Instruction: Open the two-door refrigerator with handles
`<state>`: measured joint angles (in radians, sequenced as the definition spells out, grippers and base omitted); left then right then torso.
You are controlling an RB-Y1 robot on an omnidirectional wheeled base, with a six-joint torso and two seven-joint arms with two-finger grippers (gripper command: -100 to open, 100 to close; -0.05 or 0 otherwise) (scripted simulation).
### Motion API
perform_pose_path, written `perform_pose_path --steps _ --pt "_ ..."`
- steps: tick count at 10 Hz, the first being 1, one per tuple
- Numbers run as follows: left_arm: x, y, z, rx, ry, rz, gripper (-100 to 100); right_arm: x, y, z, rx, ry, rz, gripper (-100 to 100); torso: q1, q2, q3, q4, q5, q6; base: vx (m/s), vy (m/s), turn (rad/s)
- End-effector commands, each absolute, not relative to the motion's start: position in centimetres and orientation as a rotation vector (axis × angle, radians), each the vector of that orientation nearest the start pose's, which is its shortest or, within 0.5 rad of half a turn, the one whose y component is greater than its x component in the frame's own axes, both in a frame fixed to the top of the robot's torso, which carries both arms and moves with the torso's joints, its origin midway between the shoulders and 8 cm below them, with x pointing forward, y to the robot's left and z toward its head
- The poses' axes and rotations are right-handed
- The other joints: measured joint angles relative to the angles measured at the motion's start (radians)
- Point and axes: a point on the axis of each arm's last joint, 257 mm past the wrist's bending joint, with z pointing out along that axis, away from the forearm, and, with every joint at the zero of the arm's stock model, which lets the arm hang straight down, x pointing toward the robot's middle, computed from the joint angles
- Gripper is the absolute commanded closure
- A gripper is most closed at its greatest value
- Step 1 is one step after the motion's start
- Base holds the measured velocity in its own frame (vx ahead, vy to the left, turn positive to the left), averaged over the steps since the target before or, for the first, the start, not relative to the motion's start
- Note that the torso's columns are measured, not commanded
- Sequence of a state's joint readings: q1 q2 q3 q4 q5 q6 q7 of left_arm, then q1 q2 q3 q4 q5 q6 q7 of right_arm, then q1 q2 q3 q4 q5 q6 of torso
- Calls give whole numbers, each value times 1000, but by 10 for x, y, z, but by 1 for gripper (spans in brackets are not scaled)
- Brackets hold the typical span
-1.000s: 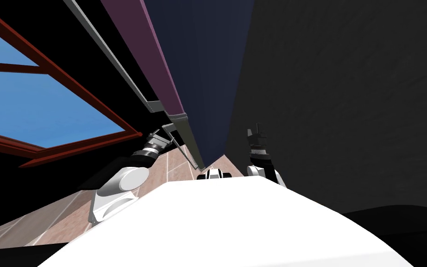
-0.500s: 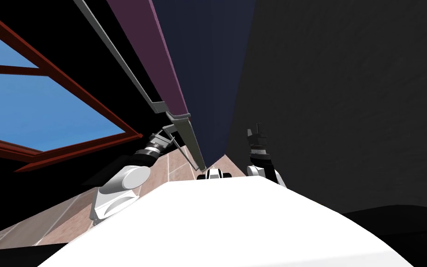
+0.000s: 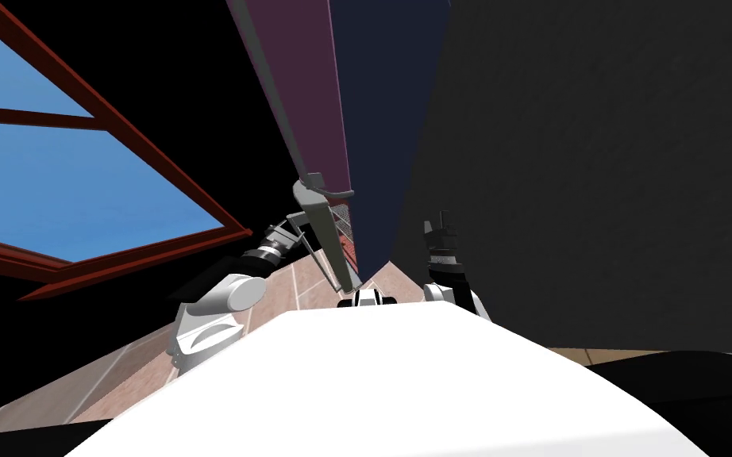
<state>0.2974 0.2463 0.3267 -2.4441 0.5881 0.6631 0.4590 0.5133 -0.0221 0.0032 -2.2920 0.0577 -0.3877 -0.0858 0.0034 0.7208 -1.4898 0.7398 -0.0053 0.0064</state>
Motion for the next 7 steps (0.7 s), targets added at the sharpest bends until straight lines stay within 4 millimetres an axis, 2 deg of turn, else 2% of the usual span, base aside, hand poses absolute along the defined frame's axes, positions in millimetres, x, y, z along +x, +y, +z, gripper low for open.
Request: perform_pose_path --steps 1,7 --pt "436 324 -43 -1609 879 -1660 100 360 -276 3 736 715 1312 0 -4 0 0 -1 0 -2 -117 202 -124" --pt "457 308 -41 -1590 931 -1687 100 360 -276 3 736 715 1312 0 -3 2 2 0 1 -3 -134 280 -114"
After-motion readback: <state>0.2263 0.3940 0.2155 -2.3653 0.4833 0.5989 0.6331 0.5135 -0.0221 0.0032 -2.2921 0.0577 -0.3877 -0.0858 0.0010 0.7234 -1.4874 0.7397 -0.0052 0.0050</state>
